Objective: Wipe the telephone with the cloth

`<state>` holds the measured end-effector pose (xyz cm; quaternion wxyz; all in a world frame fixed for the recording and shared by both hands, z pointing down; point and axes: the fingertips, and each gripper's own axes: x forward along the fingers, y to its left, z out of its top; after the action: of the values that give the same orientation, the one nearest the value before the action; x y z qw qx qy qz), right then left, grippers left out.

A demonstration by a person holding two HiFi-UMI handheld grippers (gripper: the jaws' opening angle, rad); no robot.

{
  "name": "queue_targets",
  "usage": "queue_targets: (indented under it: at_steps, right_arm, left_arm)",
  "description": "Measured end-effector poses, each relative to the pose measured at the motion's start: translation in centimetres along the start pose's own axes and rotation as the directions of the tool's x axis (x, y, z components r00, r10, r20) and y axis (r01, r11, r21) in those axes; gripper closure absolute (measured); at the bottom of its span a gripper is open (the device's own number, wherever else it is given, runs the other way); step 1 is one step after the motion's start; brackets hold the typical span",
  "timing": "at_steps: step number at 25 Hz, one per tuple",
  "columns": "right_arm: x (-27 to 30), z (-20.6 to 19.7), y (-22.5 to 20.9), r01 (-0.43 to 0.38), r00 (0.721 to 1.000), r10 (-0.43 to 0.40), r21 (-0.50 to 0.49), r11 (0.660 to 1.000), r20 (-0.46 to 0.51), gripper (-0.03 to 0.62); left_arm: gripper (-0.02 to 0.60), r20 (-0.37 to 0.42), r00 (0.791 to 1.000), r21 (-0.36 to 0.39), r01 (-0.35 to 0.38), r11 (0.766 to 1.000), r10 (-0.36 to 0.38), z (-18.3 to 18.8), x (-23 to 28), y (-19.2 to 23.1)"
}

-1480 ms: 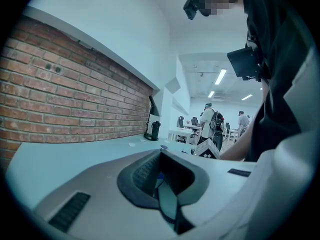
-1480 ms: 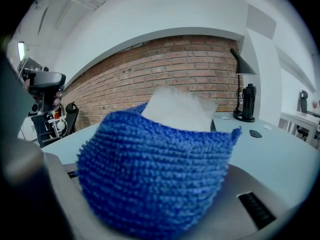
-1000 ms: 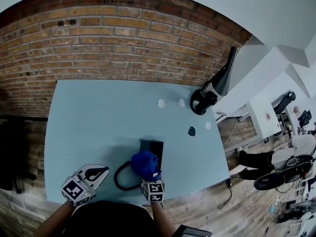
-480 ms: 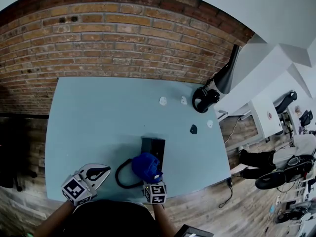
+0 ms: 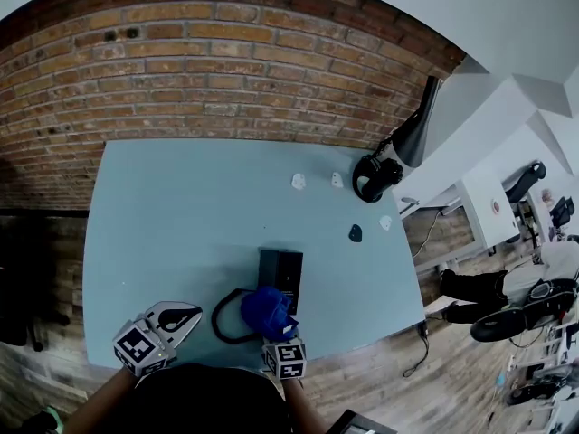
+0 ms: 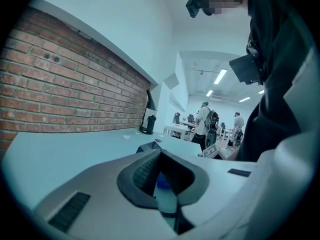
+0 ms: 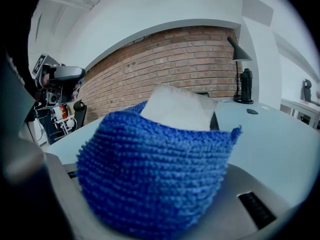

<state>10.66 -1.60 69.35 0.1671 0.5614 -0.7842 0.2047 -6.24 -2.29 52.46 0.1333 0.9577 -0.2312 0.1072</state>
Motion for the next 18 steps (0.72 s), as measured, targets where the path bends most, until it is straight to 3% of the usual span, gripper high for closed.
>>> queue_targets:
  at_steps: [3,6,11,18]
  right_arm:
    - [-0.2,-0.8,0.1,-0.013,1.000,0.014,0.014,1.000,-0.027,0.464]
    - [-0.4,-0.5,0.6,-0.064,0.994,0.072,0.094,0.994,-0.087,0.464]
    - [0.9,6.3,0.6,-0.166,0.986,0.166,0.035,0.986,-0.001,0.464]
    - [4.9,15.1,-4.0,-0.078,0.987,0.088,-0.077,0.994,0.134,0.464]
  left_arm:
    - [0.560,-0.003,1.000,-0.007,0.003,1.000,-0.003,-0.1,0.1,-0.1]
    - [0.560,-0.016,1.000,0.002,0.009,1.000,-0.009,0.0,-0.2,-0.3]
    - [0.560,-0.025,1.000,0.018,0.011,1.000,-0.011,0.0,-0.6,0.2]
    - [0.560,-0.052,0.999,0.034,0.010,0.999,-0.008,0.4,-0.4,0.4]
